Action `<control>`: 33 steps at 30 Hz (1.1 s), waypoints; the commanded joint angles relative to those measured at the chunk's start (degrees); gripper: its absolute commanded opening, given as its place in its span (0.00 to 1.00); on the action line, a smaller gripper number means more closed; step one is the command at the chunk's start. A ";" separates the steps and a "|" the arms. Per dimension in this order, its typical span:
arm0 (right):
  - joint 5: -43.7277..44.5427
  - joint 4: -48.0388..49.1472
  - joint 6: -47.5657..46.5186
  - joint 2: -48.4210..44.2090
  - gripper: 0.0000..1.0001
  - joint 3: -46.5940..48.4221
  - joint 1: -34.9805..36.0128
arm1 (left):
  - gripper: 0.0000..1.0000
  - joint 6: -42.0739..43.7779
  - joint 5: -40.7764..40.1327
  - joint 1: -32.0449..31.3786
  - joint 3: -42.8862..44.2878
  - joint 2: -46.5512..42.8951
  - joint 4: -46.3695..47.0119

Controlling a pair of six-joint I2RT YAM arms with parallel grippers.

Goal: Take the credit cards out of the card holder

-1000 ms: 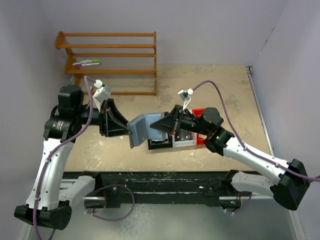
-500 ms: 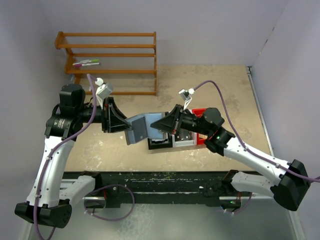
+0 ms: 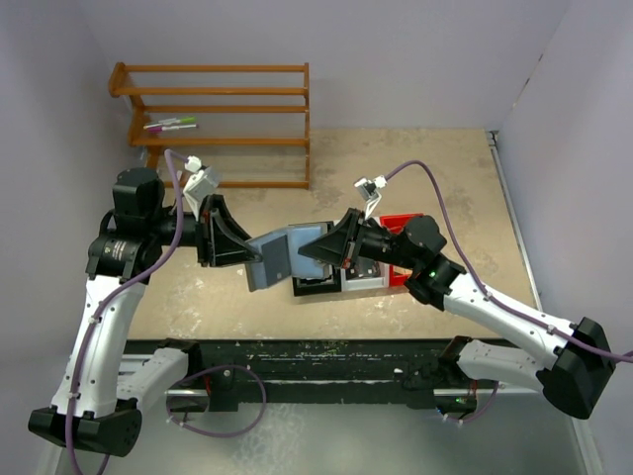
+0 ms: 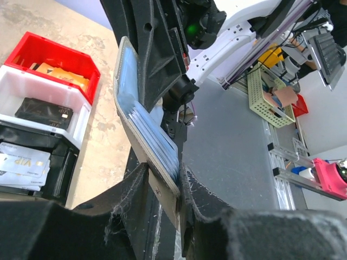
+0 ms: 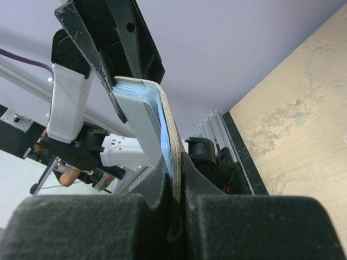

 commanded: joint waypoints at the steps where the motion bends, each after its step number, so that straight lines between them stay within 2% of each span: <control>1: -0.27 3.87 0.55 -1.31 0.00 0.22 0.24 | 0.32 -1.09 5.59 -0.23 0.29 -0.93 2.86; 10: -0.61 4.12 0.65 -0.96 0.00 0.56 0.23 | 0.30 -0.82 4.97 -0.23 0.11 -0.99 3.00; 15: -1.90 5.28 1.30 -0.87 0.00 0.15 0.23 | 0.19 0.18 2.34 -0.23 0.06 -1.07 2.84; 18: -2.51 7.50 2.02 -0.50 0.00 -0.15 0.23 | 0.06 0.24 -4.86 -0.23 0.07 -1.21 3.15; 22: -2.99 10.68 3.51 0.67 0.00 -0.44 0.23 | 0.08 -0.73 -15.36 -0.23 0.25 -0.73 3.38; 25: -3.17 11.17 3.81 1.29 0.00 -0.56 0.22 | 0.01 -0.92 -14.56 -0.23 0.50 -0.33 3.25; 29: -3.85 7.26 3.37 0.69 0.35 -0.91 0.23 | 0.00 -2.37 -11.70 -0.23 0.98 -1.10 4.47; 31: -1.81 3.82 1.73 -0.95 0.60 -0.23 0.07 | 0.00 -3.38 -11.20 -0.22 1.23 -1.37 4.95; 33: 0.58 -3.47 -2.15 -2.79 0.78 1.50 -0.02 | 0.00 -3.97 -10.85 -0.21 1.57 -1.34 5.01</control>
